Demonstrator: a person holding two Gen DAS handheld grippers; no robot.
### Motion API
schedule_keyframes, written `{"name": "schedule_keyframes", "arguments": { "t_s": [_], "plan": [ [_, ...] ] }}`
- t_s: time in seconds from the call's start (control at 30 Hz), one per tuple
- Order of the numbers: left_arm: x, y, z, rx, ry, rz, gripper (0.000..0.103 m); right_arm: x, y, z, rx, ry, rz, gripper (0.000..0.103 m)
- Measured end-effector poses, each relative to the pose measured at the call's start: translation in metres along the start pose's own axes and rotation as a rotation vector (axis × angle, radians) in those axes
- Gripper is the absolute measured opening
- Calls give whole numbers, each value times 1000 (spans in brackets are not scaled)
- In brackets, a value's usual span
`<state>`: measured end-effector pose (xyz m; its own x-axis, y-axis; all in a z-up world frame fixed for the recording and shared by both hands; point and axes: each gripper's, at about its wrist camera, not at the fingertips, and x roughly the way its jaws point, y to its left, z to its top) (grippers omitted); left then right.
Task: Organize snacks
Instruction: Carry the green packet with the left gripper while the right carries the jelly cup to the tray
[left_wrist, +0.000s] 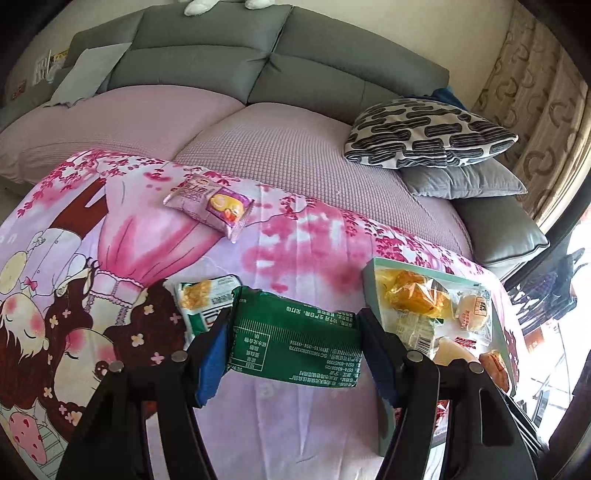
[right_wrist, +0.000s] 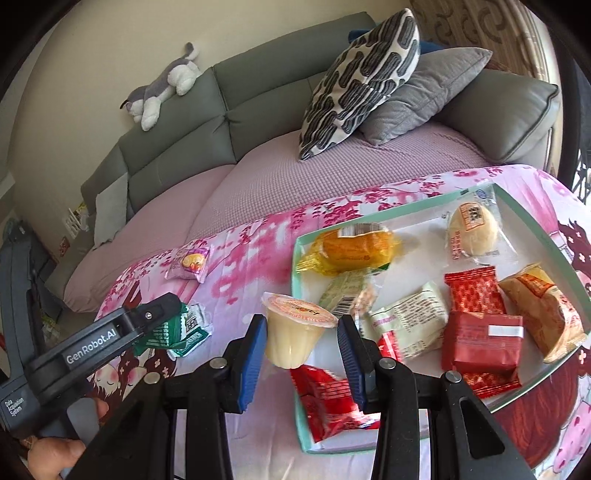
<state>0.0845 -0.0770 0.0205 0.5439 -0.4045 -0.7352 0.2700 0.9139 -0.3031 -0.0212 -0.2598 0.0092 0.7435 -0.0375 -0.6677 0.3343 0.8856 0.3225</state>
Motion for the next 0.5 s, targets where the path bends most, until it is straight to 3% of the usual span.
{"name": "schedule_keyframes", "arguments": {
  "t_s": [0.3, 0.5],
  "plan": [
    [17, -66, -15, 118, 37, -70, 68, -29, -75, 11, 132, -86, -140, 42],
    [29, -103, -24, 198, 59, -107, 68, -37, -104, 15, 176, -112, -196, 42]
  ]
}}
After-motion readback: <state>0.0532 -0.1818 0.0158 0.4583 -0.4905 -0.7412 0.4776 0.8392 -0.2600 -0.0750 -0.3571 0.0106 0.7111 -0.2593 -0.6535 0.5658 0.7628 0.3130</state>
